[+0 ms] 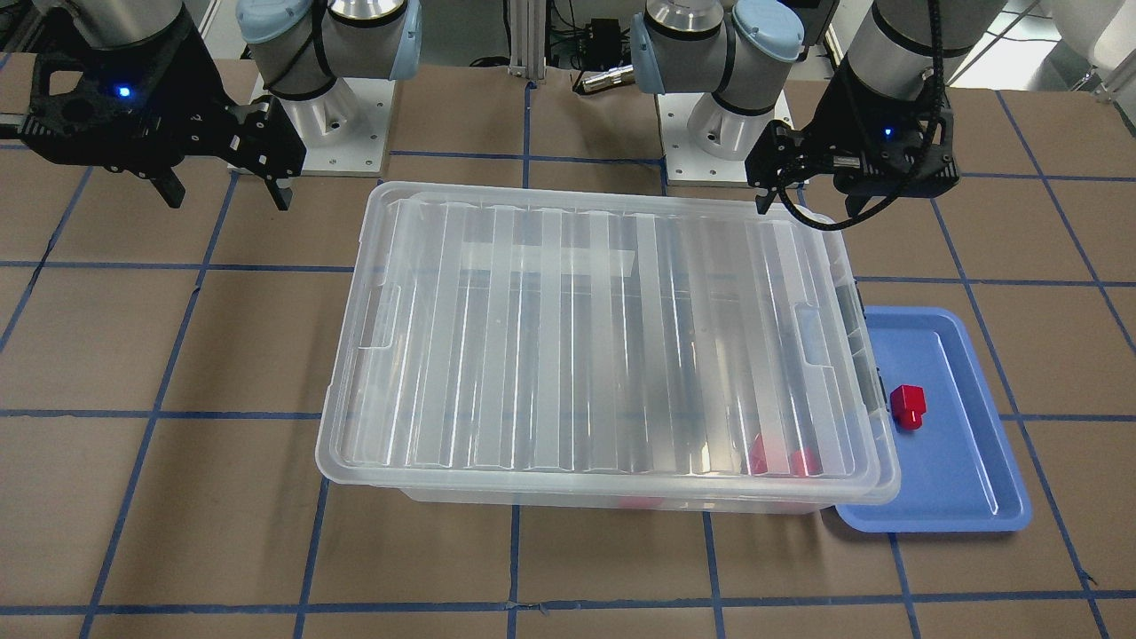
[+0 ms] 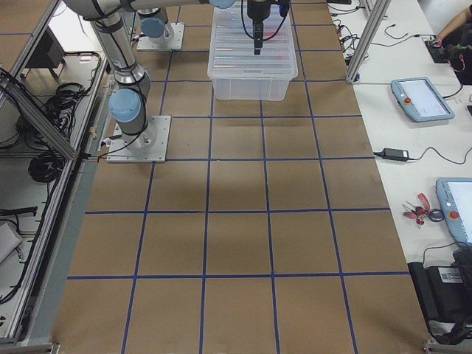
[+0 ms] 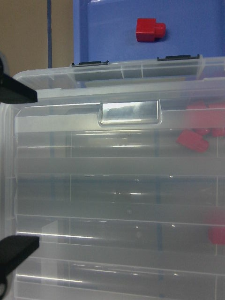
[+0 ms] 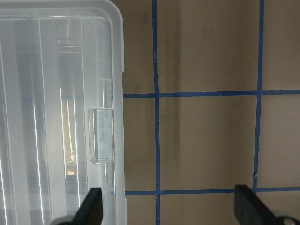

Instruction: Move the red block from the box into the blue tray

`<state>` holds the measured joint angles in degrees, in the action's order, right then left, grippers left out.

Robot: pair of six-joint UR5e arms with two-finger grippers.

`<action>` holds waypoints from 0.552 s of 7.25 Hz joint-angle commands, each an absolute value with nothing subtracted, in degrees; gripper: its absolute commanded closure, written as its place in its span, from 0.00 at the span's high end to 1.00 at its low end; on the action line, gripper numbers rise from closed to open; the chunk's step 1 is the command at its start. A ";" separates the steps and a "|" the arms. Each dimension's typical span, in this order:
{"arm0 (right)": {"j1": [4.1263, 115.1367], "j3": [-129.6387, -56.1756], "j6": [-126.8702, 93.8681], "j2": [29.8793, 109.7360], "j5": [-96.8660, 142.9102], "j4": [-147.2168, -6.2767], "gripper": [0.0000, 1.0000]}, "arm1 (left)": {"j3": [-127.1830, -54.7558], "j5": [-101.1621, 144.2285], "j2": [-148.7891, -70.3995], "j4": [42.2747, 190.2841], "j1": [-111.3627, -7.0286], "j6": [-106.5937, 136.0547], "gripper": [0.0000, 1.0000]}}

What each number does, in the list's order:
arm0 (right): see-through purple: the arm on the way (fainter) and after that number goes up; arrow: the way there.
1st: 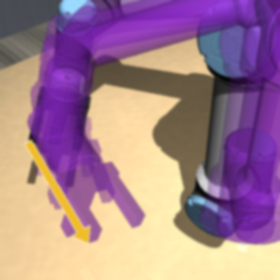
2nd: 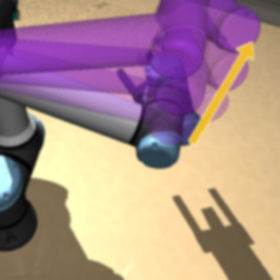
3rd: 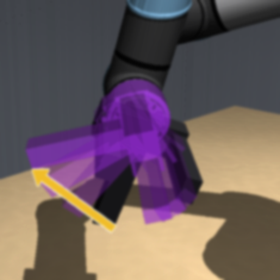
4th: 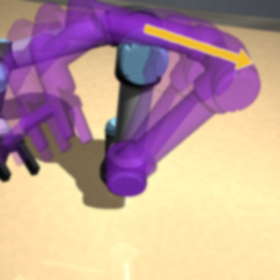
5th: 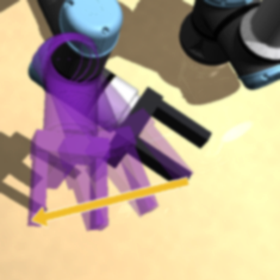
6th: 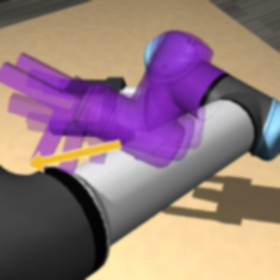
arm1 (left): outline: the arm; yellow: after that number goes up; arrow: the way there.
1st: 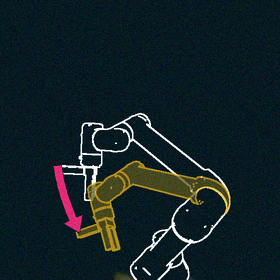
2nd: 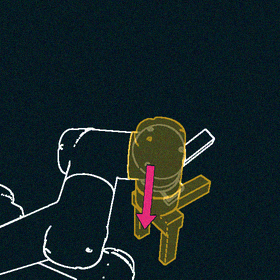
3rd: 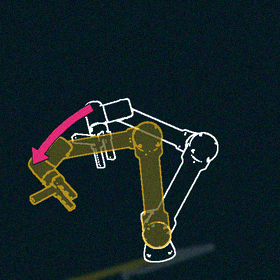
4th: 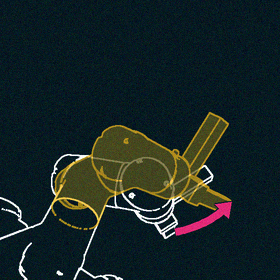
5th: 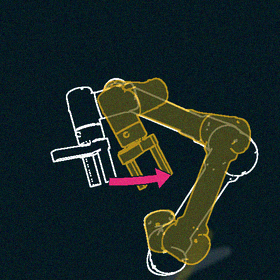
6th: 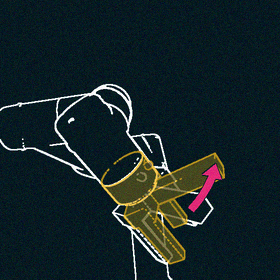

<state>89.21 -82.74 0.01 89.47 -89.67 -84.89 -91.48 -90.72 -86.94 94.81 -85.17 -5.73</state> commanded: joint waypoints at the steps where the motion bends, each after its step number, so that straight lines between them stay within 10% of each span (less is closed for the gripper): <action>1: 89.21 -82.71 0.00 89.47 -89.74 -84.73 1.00 | -92.10 -90.88 -86.40 94.57 -85.17 -5.80 1.00; 4: 89.21 -82.71 0.00 89.47 -89.74 -84.73 1.00 | -92.37 -90.44 -85.96 94.66 -85.17 -5.80 1.00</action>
